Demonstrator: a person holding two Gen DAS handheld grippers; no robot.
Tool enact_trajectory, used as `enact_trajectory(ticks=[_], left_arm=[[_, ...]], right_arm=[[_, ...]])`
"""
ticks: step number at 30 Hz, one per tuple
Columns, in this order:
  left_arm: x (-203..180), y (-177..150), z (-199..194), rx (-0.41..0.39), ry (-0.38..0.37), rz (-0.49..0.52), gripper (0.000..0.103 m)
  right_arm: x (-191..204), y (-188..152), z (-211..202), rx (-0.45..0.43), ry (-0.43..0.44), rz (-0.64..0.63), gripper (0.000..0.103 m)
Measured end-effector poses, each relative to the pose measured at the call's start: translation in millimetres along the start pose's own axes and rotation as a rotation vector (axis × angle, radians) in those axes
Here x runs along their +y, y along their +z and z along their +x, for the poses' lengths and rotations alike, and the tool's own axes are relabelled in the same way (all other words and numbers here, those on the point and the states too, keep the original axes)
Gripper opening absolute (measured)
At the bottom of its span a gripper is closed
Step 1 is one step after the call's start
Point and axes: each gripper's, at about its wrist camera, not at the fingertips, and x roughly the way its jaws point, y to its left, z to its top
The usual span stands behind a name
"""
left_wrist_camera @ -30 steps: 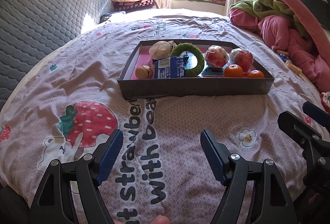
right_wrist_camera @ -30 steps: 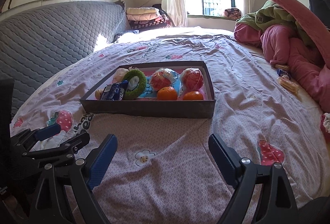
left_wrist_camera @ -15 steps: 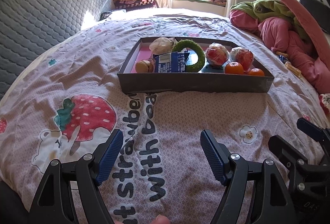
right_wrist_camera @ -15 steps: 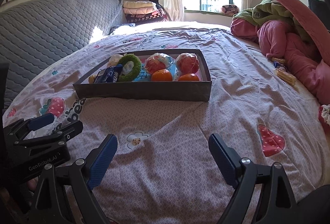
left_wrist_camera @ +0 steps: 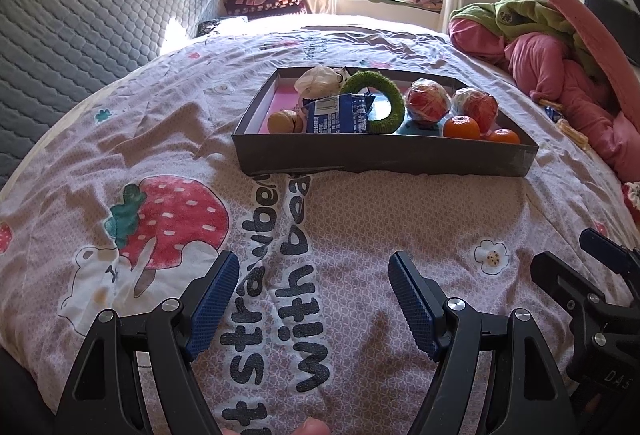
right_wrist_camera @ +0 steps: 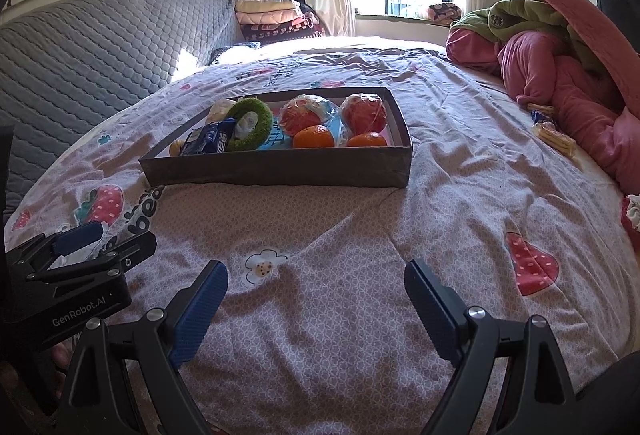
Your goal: Organize objects
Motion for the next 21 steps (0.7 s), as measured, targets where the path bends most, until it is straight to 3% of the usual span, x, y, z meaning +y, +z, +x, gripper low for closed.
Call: enact_trajectory(ticks=[21], left_arm=[[1.5, -1.1, 4.9, 0.007, 0.004, -0.006, 0.078]], right_arm=[[0.0, -0.4, 4.5, -0.005, 0.014, 0.011, 0.09]])
